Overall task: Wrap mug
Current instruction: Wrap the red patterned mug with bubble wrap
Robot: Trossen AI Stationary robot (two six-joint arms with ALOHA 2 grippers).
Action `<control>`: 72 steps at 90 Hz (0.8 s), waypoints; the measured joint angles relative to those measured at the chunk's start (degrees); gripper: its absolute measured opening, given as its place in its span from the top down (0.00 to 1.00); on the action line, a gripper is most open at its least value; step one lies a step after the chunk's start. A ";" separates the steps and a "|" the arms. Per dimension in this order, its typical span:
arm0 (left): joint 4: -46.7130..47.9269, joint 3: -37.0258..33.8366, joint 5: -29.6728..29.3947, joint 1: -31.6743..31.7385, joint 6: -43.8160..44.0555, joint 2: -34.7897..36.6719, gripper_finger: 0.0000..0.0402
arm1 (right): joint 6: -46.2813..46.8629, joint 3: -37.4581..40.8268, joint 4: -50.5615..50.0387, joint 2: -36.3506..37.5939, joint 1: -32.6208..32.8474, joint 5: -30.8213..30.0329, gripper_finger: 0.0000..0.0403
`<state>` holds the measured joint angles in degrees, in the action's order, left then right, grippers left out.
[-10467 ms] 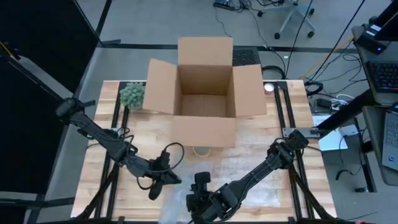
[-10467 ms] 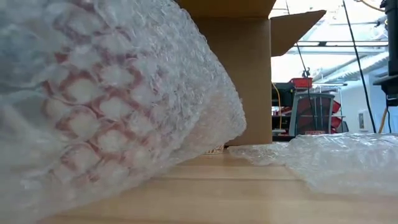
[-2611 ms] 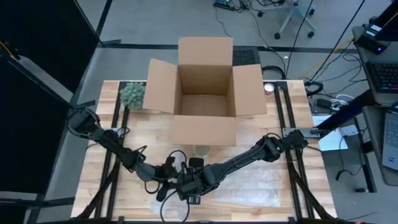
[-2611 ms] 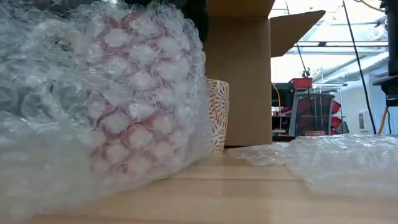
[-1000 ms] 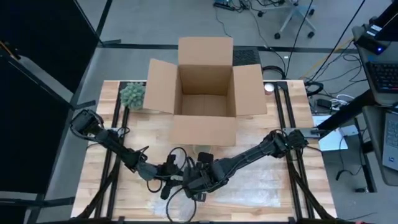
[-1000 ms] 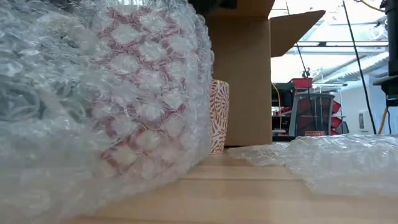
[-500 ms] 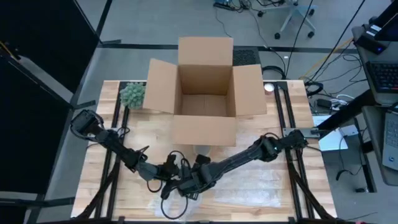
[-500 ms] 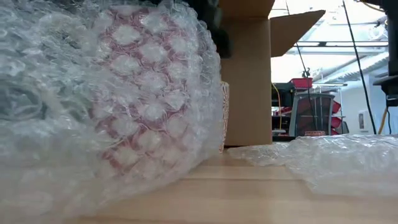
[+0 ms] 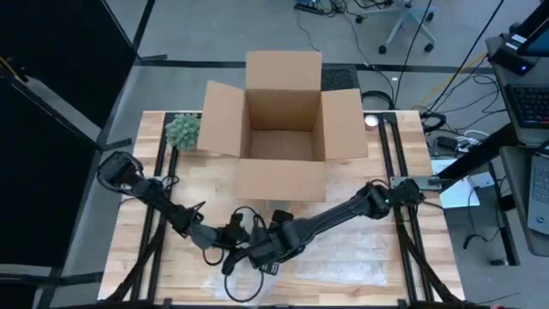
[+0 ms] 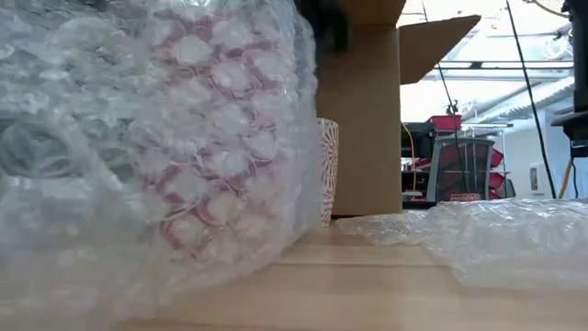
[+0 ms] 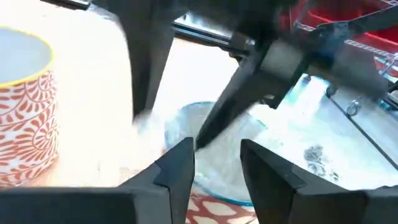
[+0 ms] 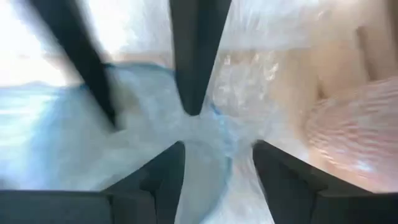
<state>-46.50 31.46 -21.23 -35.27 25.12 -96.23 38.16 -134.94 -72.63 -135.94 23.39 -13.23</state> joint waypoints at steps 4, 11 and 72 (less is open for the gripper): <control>-0.02 0.00 0.00 0.00 -0.02 0.00 0.69 | -0.05 -0.01 -0.73 0.59 0.00 -0.32 0.56; -0.01 0.00 0.00 0.00 -0.02 0.00 0.69 | 0.68 0.14 -0.30 0.59 -0.03 -2.62 0.56; 0.02 0.00 0.15 -0.04 -0.17 0.00 0.69 | 1.22 0.96 5.68 -6.93 -0.49 -0.51 0.60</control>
<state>-46.48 31.46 -21.08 -35.31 24.95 -96.23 39.37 -133.97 -66.96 -142.87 22.90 -13.74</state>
